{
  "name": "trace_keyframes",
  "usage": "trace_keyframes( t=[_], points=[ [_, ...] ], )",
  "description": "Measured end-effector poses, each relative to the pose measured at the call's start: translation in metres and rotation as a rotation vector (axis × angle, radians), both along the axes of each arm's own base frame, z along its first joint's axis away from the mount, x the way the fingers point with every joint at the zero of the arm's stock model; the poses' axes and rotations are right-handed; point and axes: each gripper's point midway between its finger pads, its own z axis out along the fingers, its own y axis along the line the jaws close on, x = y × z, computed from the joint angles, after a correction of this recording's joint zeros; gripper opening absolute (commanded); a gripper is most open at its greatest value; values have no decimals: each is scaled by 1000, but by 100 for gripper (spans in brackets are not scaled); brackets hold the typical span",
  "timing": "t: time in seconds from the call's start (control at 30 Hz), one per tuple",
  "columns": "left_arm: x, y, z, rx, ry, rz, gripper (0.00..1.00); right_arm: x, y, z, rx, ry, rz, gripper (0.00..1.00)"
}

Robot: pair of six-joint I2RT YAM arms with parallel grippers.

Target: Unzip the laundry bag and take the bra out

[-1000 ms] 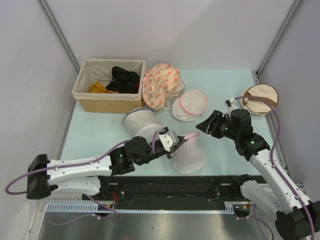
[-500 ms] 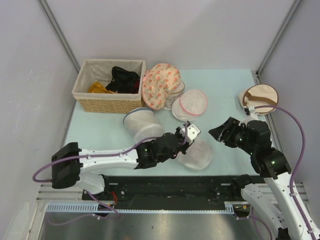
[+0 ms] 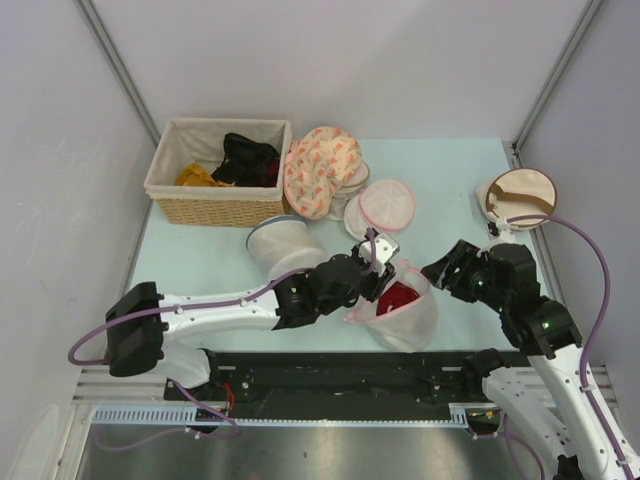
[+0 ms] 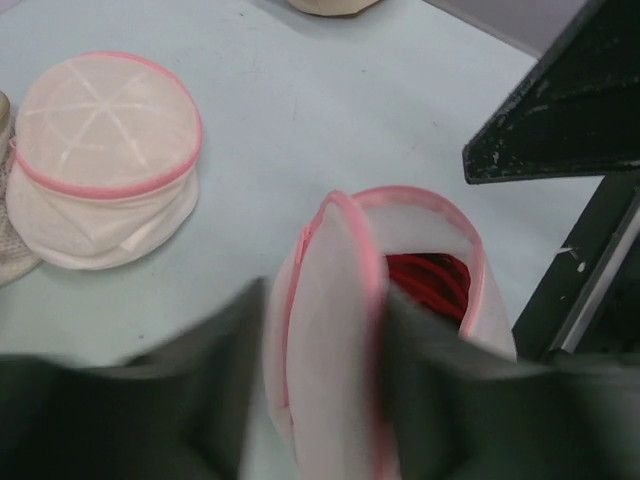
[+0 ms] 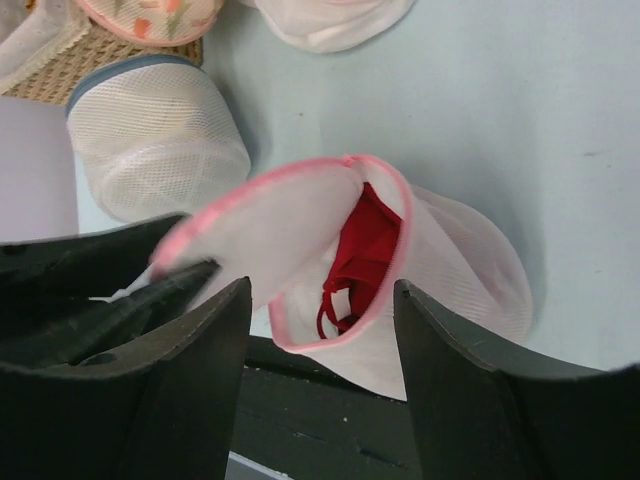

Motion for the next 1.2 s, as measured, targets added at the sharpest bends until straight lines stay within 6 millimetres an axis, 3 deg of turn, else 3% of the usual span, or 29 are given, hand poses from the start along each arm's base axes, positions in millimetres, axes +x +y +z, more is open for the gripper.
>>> trace_keyframes(
  t=[0.07, 0.27, 0.43, 0.47, 0.5, 0.57, 0.6, 0.8, 0.97, 1.03, 1.1, 1.2],
  points=[
    [1, 3, 0, -9, 15, 7, 0, 0, -4, -4, -16, 9, -18, 63],
    [3, 7, -3, -11, 44, 21, 0, -3, -15, -31, -85, 90, -60, 63],
    [1, 12, 6, -38, 47, 23, 0, -6, -3, -54, -132, 174, -2, 64],
    [0, 14, 10, -49, 47, 24, 0, -6, 1, -57, -143, 182, 15, 60],
    [0, 16, 15, -61, 44, 23, 0, -6, 5, -59, -155, 187, 30, 35],
    [-2, 19, 26, -87, 36, 19, 0, -4, 9, -66, -193, 195, 50, 8],
    [-3, 21, 32, -101, 31, 16, 0, -3, 9, -69, -212, 202, 53, 0],
    [-3, 37, 67, -201, 16, 1, 0, 2, -1, -88, -273, 225, -6, 0],
    [12, 56, 63, -237, 54, 21, 1, 5, -2, -72, -224, 142, -26, 0],
    [22, 62, 55, -264, 84, 45, 46, 6, 1, -67, -199, 118, -20, 0],
    [35, 67, 42, -296, 121, 73, 82, 6, 6, -66, -174, 106, -2, 0],
    [66, 66, 10, -279, 193, 134, 97, 5, 14, -69, -144, 113, 26, 0]
  ],
)
